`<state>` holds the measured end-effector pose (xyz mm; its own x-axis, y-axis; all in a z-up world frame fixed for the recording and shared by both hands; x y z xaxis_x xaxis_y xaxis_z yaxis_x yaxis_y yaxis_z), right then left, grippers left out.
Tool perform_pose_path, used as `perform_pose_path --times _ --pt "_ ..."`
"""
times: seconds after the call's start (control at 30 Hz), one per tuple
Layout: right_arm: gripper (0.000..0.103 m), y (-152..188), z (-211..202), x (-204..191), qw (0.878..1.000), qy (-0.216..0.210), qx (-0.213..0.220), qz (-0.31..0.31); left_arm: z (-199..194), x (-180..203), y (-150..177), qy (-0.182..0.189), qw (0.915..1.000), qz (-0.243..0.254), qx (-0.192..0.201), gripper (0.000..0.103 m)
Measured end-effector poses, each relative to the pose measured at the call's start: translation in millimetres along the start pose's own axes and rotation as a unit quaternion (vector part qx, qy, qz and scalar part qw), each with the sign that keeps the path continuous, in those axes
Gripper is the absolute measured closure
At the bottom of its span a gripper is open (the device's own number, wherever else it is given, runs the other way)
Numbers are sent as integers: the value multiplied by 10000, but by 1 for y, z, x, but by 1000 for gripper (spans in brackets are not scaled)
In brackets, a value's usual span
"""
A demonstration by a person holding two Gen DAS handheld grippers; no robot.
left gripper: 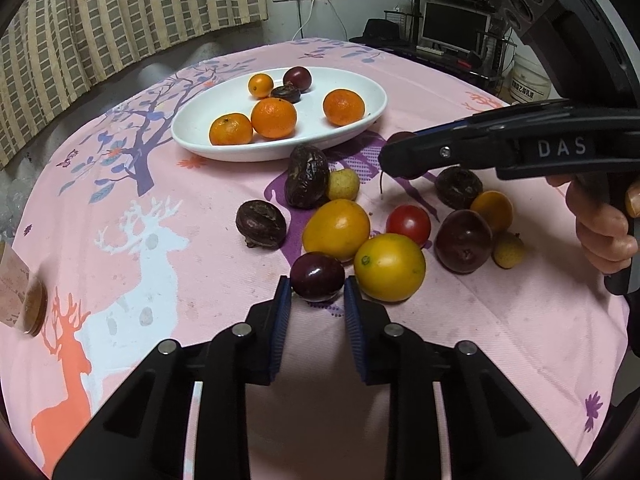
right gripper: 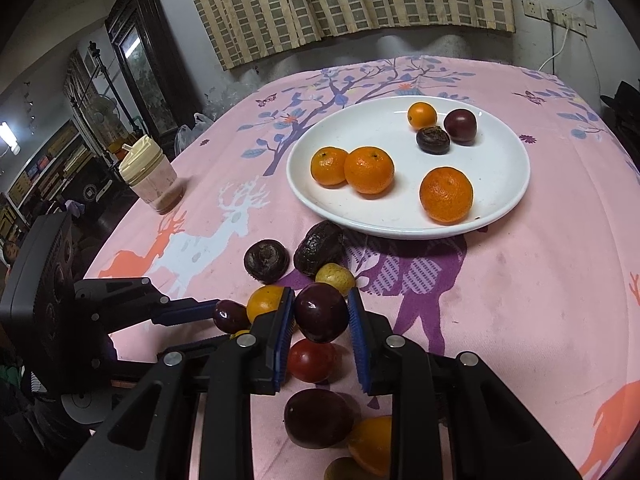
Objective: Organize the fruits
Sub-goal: 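Carry a red cherry to the plate with the left tool while the right tool carries a plum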
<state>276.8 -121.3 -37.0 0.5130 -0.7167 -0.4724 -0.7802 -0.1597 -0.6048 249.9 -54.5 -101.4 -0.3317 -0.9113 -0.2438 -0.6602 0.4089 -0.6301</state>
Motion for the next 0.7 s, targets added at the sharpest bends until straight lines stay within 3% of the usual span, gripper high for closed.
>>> perform_pose_path --times 0.17,0.3,0.5,0.7 --pt "76 -15 -15 3 9990 113 430 -82 -12 -15 -14 237 9987 -415 177 76" --pt "76 -42 -23 22 9962 240 838 86 -8 -37 -58 298 9960 -788 286 76" --pt "76 -80 -15 68 9927 524 1004 415 39 -59 -143 90 9928 -1139 371 76" --pt "76 -102 -1 93 9916 565 1028 552 89 -60 -171 -42 9923 -1236 18 76"
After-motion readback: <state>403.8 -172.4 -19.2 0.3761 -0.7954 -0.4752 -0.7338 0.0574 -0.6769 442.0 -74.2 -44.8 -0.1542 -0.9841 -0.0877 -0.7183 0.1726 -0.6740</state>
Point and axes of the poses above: each gripper's, at about its wrist camera, not at the fingertips, and z roughly the way its jaws point, x to its right, y to its underside, the point moved 8 cm from there along z, roughly the way its jaws point, and after that the axes turned 14 degrees about -y, right-handed, at the moved point
